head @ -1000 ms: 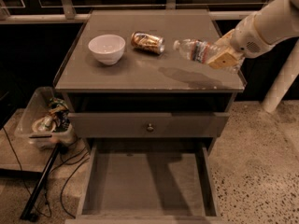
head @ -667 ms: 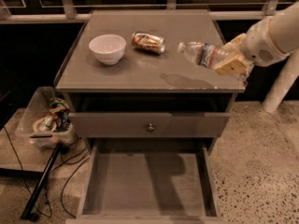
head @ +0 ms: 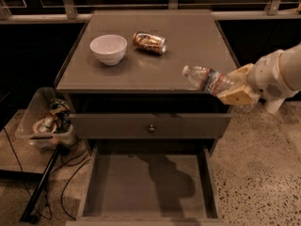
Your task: Place water bottle into middle drawer
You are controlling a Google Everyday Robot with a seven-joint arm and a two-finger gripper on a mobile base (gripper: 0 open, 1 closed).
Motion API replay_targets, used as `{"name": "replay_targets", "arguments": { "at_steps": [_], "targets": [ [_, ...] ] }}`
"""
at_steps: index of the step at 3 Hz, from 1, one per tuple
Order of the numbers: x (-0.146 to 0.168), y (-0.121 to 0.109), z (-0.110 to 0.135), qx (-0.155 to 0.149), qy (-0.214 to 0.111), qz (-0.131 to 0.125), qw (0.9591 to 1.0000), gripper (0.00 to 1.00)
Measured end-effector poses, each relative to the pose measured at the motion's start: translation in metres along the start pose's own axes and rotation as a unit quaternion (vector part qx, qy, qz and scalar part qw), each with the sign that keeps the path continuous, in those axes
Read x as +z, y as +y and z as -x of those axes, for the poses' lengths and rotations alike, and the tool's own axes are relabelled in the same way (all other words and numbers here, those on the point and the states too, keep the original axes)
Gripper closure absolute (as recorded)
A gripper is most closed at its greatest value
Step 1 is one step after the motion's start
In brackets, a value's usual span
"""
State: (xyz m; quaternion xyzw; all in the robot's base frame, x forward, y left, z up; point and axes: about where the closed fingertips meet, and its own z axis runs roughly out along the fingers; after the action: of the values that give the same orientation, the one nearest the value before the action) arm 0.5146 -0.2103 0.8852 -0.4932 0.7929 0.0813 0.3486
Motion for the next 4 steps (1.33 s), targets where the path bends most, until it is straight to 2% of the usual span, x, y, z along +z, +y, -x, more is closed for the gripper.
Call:
{"name": "replay_targets", "arguments": {
  "at_steps": [1,2,3,4],
  "targets": [
    [0.035,0.021,-0.039,0.048,0.016,0.022,0.9985,1.00],
    [0.035,0.021,-0.039,0.048,0.016,0.022,0.9985,1.00],
    [0.058,0.032,-0.042,0.044,0.023,0.041,0.9979,1.00],
    [0.114,0.052,-0.062,0.054,0.043,0.074,0.9949,1.00]
  ]
}}
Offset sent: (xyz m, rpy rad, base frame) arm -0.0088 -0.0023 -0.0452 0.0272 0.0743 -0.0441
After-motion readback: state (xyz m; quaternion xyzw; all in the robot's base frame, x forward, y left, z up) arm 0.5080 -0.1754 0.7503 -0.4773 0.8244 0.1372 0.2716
